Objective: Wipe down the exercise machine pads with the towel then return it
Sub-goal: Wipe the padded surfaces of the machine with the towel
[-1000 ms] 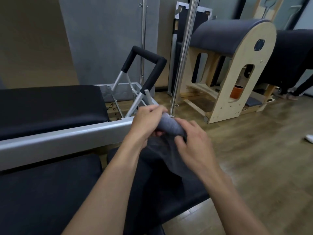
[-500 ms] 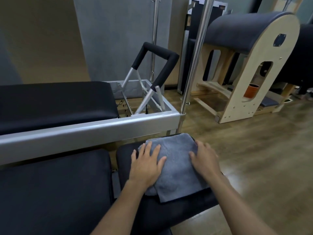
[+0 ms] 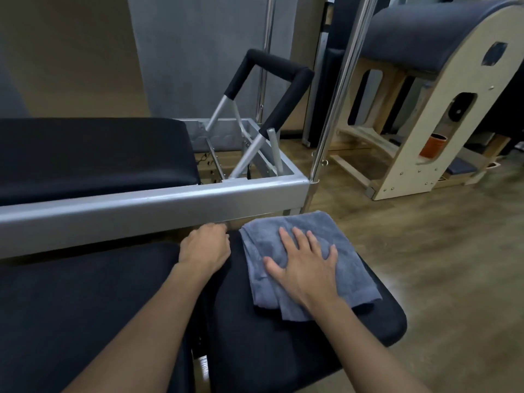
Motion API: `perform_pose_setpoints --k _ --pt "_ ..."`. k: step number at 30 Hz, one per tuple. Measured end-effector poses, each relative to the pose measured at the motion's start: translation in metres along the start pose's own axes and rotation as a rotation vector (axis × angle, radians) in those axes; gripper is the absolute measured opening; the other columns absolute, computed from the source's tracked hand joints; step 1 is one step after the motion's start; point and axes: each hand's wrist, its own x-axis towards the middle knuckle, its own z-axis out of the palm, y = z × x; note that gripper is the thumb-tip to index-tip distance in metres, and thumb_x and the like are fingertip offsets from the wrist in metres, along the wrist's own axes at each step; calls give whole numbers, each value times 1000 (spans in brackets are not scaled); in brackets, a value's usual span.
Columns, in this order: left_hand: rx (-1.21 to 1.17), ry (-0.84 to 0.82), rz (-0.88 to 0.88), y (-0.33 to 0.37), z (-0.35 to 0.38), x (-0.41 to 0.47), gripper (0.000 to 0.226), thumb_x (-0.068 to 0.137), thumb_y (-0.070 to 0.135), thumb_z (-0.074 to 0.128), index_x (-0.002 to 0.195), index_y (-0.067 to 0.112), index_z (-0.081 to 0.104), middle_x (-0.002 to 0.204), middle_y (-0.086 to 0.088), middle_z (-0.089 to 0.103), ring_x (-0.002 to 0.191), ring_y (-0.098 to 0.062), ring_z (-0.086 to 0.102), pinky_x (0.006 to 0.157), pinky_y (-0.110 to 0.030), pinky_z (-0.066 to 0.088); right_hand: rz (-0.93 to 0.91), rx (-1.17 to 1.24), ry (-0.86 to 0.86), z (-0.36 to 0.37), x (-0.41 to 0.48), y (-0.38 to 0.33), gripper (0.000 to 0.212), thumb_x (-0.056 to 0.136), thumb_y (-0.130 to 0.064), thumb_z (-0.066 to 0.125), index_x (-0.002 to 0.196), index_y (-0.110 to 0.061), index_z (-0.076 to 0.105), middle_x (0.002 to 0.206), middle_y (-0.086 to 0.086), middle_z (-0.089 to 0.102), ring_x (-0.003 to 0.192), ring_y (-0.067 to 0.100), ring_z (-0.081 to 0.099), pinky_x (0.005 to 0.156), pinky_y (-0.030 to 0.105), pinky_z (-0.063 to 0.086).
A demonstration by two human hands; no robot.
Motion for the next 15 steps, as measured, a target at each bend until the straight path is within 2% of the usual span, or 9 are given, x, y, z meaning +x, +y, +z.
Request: perform_pose_setpoints --k 4,9,12,15 --pt "73 -13 -17 0 2 10 25 92 19 43 104 17 65 106 -11 66 97 -33 61 73 -37 43 31 25 -16 -6 52 19 74 78 -71 28 146 -41 29 159 -6 24 147 21 14 110 67 10" --pt "138 18 2 3 8 11 23 88 15 43 98 15 64 103 -11 66 96 -36 61 70 -37 39 52 -10 -80 -11 100 31 69 82 -74 29 136 -34 45 146 -2 43 136 26 32 102 67 20" --pt "129 42 6 2 10 9 21 88 15 42 93 14 63 101 -11 66 92 -36 61 69 -37 41 27 0 14 -11 93 33 45 90 -56 33 119 -29 55 132 0 52 123 25 41 95 59 26" --pt "96 51 5 0 11 5 24 91 15 42 95 15 66 103 -10 66 92 -36 62 69 -37 41 -7 3 64 -18 66 42 26 93 -41 37 102 -23 53 119 -1 55 113 22 45 87 49 27"
